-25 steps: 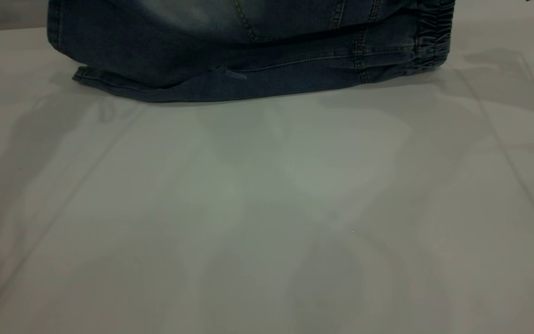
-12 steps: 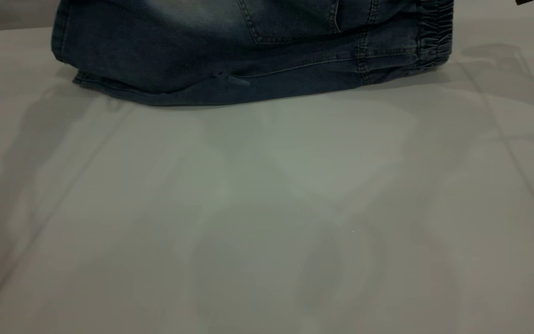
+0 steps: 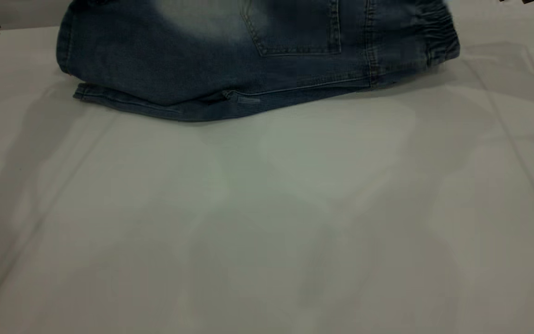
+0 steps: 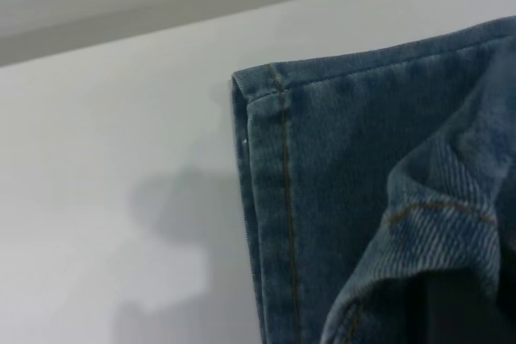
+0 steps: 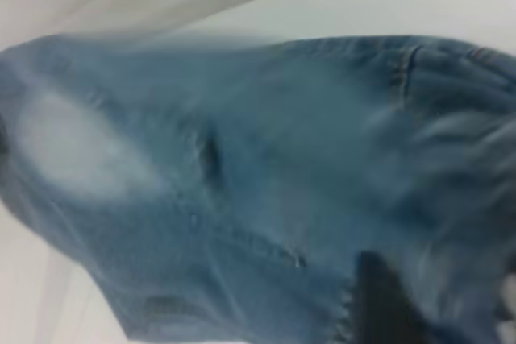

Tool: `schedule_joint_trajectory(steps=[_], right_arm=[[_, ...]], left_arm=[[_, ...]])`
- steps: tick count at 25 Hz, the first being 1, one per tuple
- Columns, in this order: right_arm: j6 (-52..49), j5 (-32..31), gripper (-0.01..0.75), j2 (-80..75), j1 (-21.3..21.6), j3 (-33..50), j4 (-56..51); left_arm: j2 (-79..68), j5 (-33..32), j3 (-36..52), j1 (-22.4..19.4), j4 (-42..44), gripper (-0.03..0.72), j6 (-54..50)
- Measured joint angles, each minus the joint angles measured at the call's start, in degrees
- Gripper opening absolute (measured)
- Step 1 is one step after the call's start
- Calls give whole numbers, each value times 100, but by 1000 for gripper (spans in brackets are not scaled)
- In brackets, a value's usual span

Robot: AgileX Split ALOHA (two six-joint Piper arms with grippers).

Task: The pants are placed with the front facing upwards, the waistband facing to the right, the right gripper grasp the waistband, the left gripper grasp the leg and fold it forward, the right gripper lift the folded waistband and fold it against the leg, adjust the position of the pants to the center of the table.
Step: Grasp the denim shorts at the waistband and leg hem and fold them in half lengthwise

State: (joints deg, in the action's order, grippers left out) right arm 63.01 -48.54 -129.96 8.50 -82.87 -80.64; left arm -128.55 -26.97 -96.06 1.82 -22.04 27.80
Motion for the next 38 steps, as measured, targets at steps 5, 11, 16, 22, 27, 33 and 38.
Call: schedule_joint_trajectory(steps=[5,11,16,22,27,33,38], right_arm=[[-46,207,527,0,0,5,0],[-102,195,584,0,0,5,4],[-114,194,587,0,5,5,4],[-297,48,586,0,5,5,22],[-853,43,586,0,98,5,351],[-1725,-74,586,-50,248,5,1197],[-1972,-347,586,-378,243,-38,1511]], left_arm=[[0,-1,0,0,6,59,0],[0,-1,0,0,6,72,0],[0,-1,0,0,6,203,0],[0,225,0,0,-60,423,0],[69,146,-4,5,-237,475,0],[73,0,-15,5,-866,481,35],[73,-32,-15,13,-844,481,62]])
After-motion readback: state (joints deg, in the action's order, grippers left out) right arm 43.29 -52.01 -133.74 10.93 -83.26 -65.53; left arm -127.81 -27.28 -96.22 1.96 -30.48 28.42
